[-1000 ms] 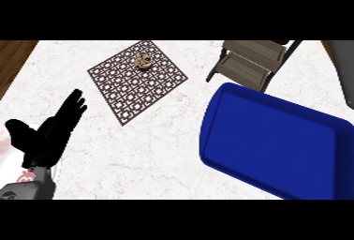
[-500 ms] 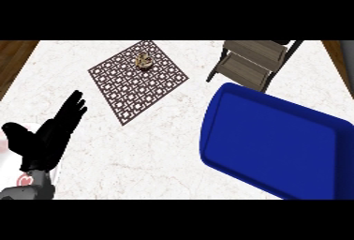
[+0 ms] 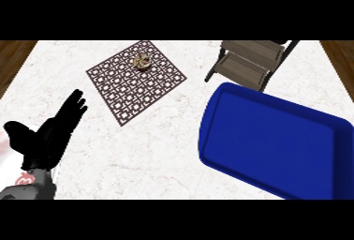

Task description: Pick the squash from the tray and place it in the tiered basket

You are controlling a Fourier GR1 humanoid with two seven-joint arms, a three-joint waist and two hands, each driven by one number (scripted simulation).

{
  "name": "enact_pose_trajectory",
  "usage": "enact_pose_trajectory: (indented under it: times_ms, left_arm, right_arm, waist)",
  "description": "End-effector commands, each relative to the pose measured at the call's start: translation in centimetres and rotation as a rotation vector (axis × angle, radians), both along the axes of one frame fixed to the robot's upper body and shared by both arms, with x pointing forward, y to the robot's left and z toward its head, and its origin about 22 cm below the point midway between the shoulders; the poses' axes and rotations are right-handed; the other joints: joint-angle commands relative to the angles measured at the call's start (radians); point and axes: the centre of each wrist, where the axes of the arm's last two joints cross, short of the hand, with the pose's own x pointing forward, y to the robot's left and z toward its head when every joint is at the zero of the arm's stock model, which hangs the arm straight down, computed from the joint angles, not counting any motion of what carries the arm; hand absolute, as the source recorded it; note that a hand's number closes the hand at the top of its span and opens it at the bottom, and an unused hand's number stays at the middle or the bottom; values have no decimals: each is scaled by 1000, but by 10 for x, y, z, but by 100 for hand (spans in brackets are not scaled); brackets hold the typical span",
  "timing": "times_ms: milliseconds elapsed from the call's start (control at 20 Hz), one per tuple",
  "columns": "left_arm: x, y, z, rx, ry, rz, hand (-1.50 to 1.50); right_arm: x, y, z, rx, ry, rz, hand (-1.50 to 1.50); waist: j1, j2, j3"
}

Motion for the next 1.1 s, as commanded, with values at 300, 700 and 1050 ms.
enact_pose_trajectory:
  times_ms: [300, 700, 1050]
  left_arm:
    - [-4, -3, -2, 2, 3, 9, 0]
    - [0, -1, -7, -7, 18, 23, 0]
    - [1, 11, -12, -1, -2, 35, 0]
  right_arm:
    - [-46, -103, 46, 136, -114, -209, -150]
    - [-116, -205, 52, 110, -166, -258, -150]
    - [-163, -252, 41, 82, -135, -255, -150]
  waist:
    - [-15, -6, 0]
    - [-24, -5, 0]
    - [-21, -5, 0]
